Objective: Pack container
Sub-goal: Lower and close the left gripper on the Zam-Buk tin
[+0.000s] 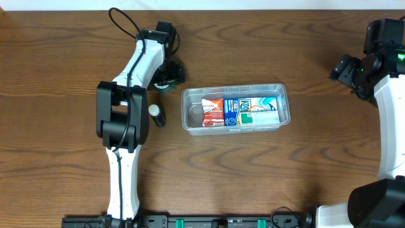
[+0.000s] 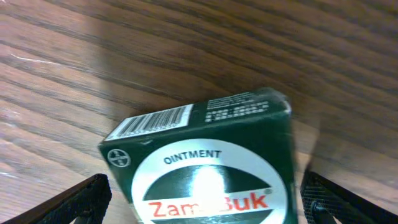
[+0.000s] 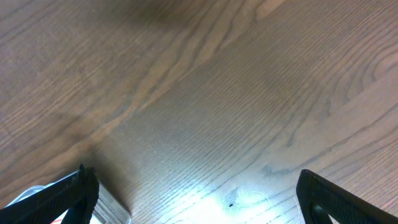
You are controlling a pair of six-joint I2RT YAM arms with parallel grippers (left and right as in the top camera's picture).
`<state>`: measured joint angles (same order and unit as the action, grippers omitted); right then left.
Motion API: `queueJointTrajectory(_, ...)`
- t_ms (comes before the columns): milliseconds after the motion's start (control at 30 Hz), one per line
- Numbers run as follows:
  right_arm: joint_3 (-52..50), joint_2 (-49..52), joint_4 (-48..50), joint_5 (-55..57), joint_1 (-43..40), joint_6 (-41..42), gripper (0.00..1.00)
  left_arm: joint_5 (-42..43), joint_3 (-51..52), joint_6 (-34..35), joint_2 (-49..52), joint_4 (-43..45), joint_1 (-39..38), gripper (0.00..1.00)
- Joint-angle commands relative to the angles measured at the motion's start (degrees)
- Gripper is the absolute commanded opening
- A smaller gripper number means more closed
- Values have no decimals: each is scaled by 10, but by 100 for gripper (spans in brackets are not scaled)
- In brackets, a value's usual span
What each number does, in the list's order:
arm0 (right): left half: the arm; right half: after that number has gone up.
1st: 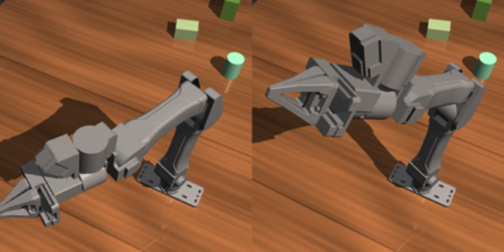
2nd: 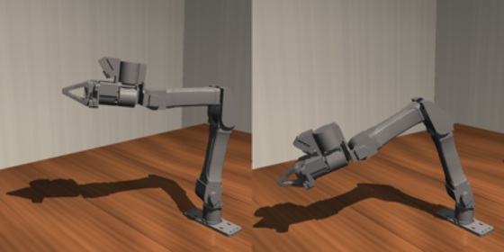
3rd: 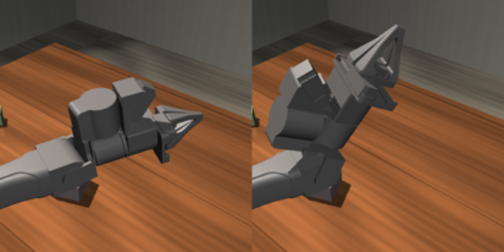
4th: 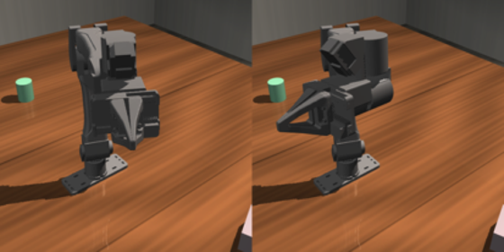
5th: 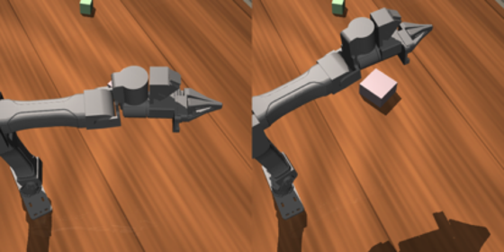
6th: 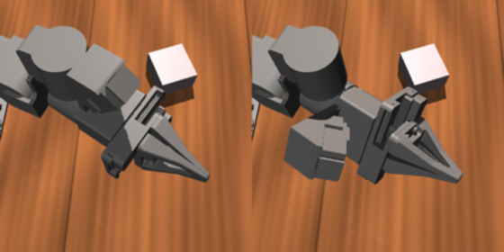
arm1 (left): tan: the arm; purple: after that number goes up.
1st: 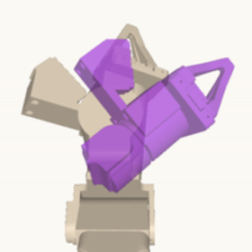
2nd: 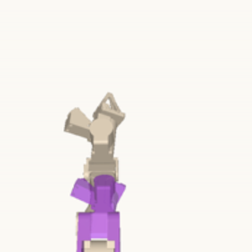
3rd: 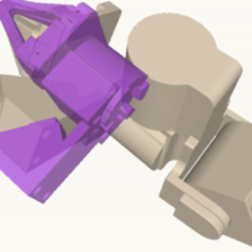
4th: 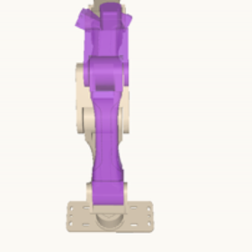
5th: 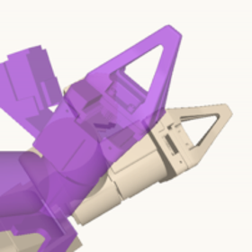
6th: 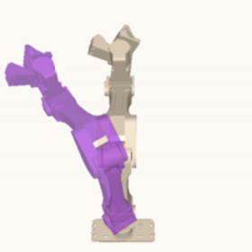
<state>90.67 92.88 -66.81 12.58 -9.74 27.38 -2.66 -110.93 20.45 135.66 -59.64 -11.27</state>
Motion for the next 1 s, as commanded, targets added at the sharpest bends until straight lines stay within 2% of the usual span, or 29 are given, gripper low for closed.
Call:
queueJointTrajectory(0,1,1,-1,5,0,-2,99,-30,-6,-50,-1,-4,3,98)
queueJointTrajectory(567,1,1,-1,5,0,-2,99,-30,-6,-197,-1,13,3,98)
queueJointTrajectory(967,1,1,-1,5,0,-2,99,-29,-6,-267,-1,16,3,98)
